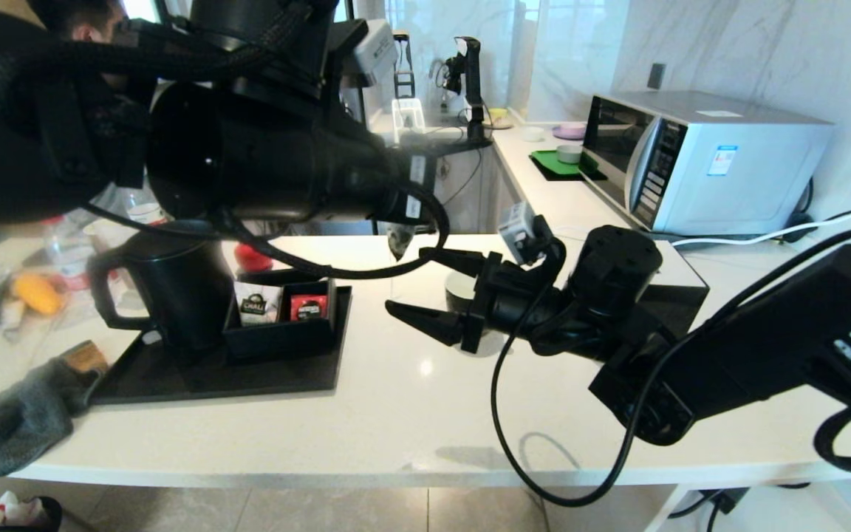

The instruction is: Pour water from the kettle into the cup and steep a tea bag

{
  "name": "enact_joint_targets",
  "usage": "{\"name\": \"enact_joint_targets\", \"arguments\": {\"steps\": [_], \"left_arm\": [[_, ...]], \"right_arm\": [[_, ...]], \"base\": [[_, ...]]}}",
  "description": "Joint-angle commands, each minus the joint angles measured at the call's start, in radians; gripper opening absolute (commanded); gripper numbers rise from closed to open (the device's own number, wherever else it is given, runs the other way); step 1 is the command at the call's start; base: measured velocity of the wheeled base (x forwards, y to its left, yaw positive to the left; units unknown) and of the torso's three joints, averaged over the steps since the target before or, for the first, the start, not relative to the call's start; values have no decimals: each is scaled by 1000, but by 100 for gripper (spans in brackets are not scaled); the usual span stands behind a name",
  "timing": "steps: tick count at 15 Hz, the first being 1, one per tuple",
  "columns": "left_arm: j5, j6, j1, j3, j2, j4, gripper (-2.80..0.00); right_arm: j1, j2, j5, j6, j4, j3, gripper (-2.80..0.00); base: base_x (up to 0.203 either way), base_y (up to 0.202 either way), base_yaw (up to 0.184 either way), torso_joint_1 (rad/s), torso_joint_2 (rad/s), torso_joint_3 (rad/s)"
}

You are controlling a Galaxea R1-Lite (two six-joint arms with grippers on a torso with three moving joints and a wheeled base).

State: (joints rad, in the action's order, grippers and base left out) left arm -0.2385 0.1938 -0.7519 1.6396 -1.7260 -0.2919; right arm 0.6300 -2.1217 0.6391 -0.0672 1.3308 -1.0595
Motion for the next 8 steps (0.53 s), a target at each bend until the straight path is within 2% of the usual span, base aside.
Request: {"name": "enact_joint_targets", "arguments": {"steps": [1, 4, 8], "left_arm": [[-2, 3, -8, 5, 0, -1, -280], [-2, 3, -11, 7, 2, -1, -280], [-1, 3, -11, 13, 2, -1, -280]], "right_arm": [[0, -30, 4, -31, 35, -30, 0], [0, -35, 8, -72, 41, -42, 0], [0, -46, 49, -85, 42, -36, 0]], "base": [[0, 0, 0, 0, 0, 0], [0, 0, 0, 0, 0, 0], [0, 0, 0, 0, 0, 0]]}}
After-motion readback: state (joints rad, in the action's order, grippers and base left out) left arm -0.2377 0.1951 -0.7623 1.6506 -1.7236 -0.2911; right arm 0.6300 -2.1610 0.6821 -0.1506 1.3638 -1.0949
